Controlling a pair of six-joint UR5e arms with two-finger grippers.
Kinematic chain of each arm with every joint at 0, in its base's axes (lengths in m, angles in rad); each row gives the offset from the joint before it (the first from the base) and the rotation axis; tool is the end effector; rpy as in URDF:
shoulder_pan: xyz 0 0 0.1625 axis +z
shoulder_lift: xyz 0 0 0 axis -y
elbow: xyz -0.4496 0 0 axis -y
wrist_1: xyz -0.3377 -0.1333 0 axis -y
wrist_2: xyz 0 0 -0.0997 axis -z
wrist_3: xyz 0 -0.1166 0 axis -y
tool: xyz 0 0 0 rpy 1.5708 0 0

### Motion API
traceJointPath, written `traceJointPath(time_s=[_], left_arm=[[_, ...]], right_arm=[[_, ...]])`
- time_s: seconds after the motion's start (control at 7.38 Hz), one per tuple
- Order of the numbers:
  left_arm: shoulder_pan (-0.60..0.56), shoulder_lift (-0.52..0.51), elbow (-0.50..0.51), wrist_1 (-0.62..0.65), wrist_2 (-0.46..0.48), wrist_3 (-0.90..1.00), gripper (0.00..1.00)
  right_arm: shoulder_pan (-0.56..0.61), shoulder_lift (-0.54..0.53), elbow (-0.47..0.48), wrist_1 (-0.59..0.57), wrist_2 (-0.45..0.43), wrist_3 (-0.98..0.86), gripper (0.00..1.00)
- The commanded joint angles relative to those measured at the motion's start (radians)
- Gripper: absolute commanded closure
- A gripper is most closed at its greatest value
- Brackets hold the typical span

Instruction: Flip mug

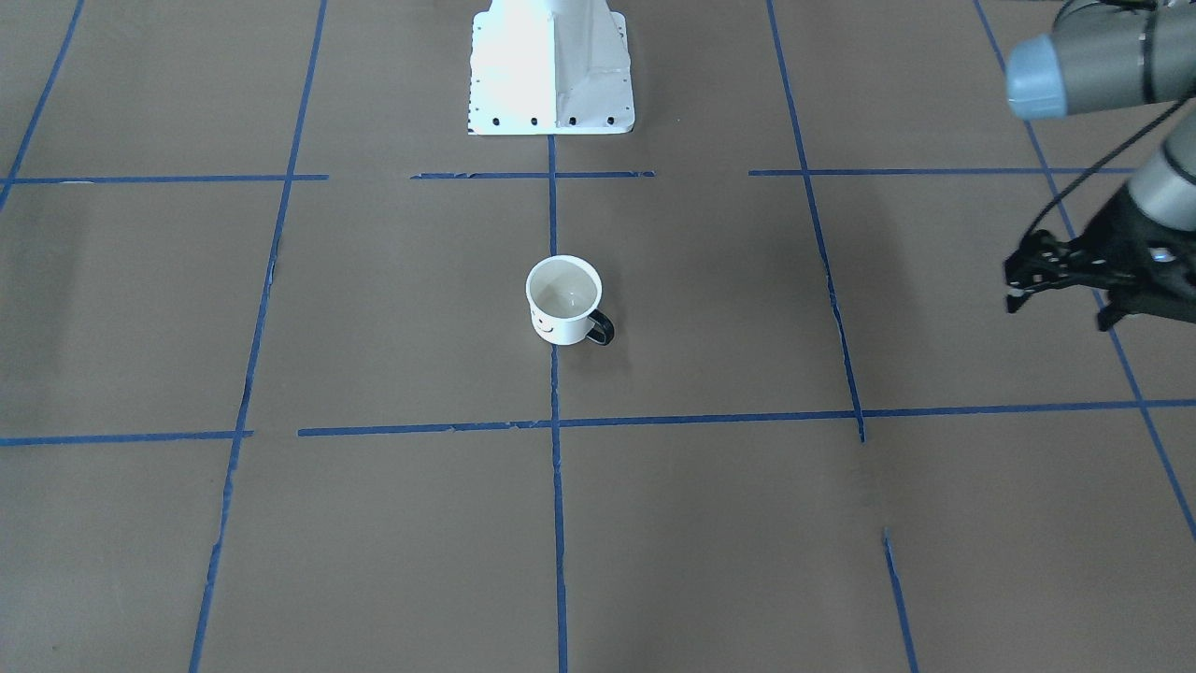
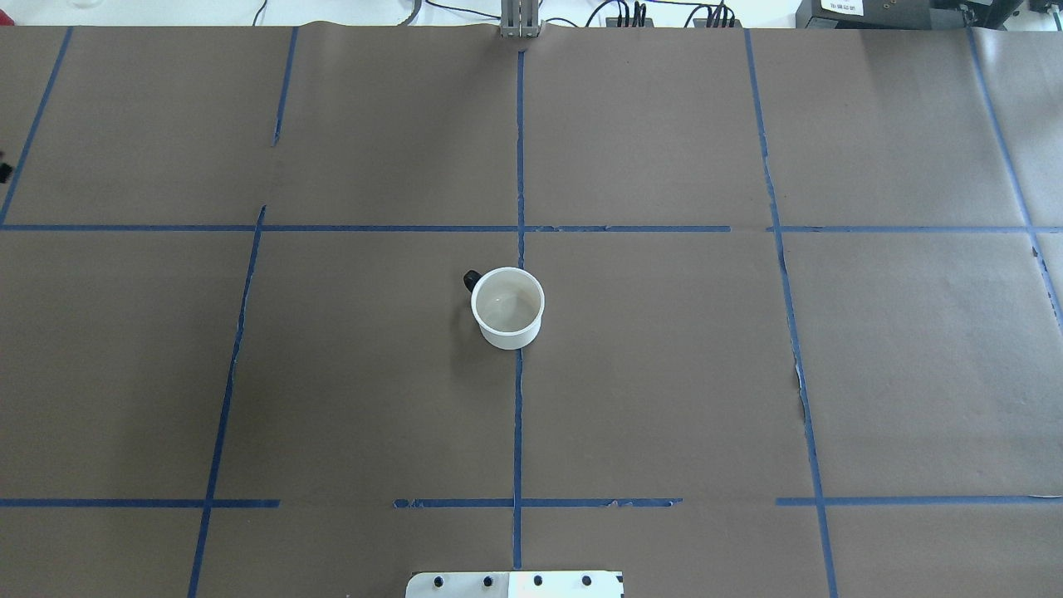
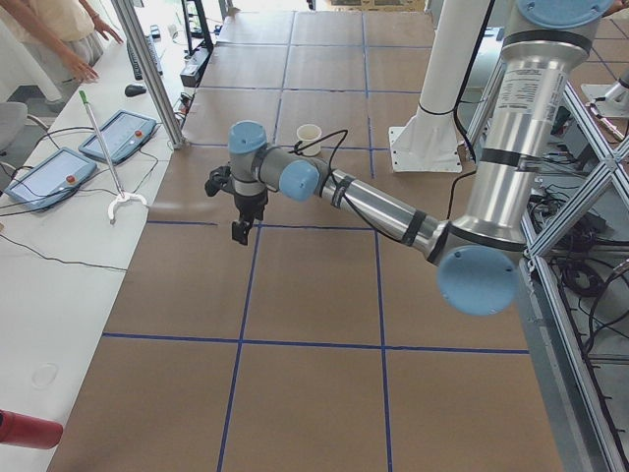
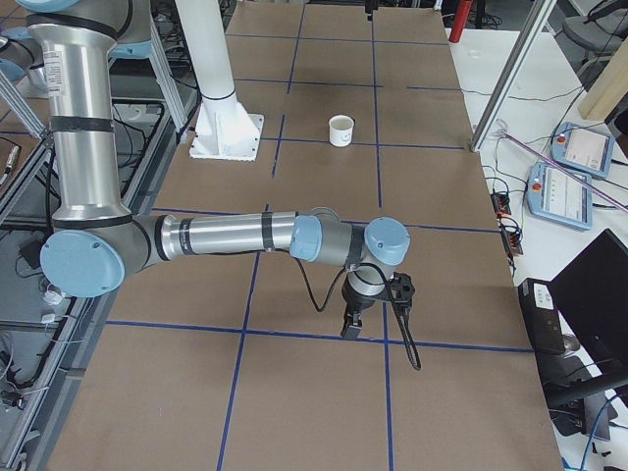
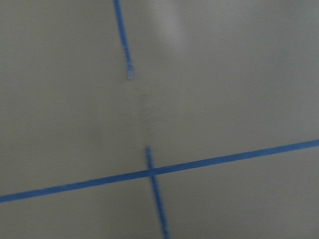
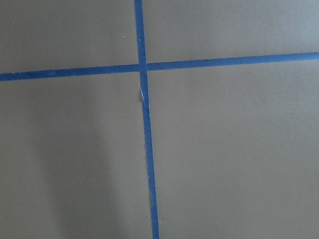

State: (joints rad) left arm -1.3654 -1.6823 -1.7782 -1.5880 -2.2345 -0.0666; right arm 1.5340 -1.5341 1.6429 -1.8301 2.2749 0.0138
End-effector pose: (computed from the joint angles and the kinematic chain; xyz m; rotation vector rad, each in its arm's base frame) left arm 0.0408 -0.4972 0.5573 0.2320 0.6966 0.2440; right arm 0.0417 -0.4393 0.6779 -0.1619 -0.6988 0.0310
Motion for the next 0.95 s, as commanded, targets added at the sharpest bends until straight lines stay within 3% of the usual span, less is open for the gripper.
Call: traceJointPath(time_s=[0.0, 0.54, 0.81], left_arm=[[-0.202, 0.114, 0.078, -0.006, -0.017, 0.242, 0.00], [-0.210, 0.150, 0.118, 0.006, -0.086, 0.268, 0.00], [-0.210, 0.150, 0.120, 0.003, -0.112, 0.191, 0.00]], right_arm=[[0.000, 0.000, 0.000, 0.000, 0.000, 0.000, 0.00], [0.000, 0.000, 0.000, 0.000, 0.000, 0.000, 0.00], [0.000, 0.000, 0.000, 0.000, 0.000, 0.000, 0.00]])
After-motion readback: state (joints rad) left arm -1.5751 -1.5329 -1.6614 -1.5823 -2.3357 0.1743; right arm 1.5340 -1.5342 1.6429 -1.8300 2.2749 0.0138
